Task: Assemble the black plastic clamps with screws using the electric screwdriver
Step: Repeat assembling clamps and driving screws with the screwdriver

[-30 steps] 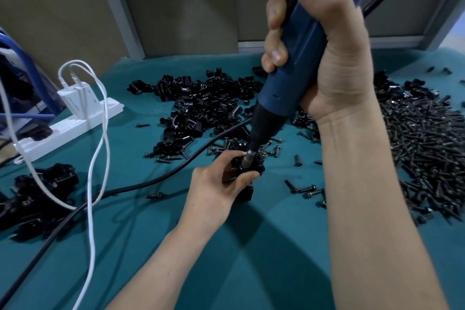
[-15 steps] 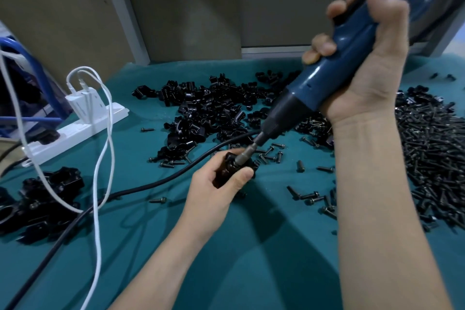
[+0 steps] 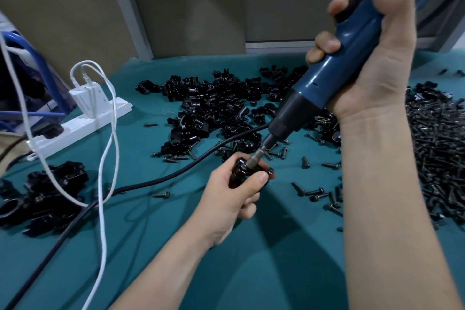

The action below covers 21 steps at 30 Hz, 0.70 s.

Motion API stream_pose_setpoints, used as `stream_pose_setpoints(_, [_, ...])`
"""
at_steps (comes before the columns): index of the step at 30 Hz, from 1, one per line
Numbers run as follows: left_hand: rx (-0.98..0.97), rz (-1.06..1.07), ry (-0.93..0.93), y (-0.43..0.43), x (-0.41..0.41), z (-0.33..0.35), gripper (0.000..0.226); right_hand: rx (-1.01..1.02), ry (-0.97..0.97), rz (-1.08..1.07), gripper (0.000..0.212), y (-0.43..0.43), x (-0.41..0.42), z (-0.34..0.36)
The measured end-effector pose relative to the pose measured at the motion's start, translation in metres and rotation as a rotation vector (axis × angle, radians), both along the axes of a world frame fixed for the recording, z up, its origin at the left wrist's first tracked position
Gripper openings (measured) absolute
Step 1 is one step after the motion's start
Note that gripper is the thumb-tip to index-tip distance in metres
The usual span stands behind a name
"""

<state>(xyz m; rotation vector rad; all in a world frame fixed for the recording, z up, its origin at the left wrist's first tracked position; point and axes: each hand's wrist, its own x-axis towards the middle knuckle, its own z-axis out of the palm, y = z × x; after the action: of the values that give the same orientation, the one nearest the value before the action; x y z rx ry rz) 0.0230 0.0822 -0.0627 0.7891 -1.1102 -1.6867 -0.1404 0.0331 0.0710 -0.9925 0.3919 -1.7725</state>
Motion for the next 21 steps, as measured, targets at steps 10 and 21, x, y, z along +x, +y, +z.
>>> stream_pose_setpoints(10, [0.075,-0.219,-0.01,0.001,0.004,-0.004,0.011,-0.005,0.044,0.078,0.017,0.0,-0.002,-0.002])
stream_pose_setpoints(21, [0.145,-0.27,0.035,0.001,0.004,-0.004,0.013,-0.048,-0.019,0.266,0.021,-0.01,-0.004,-0.009])
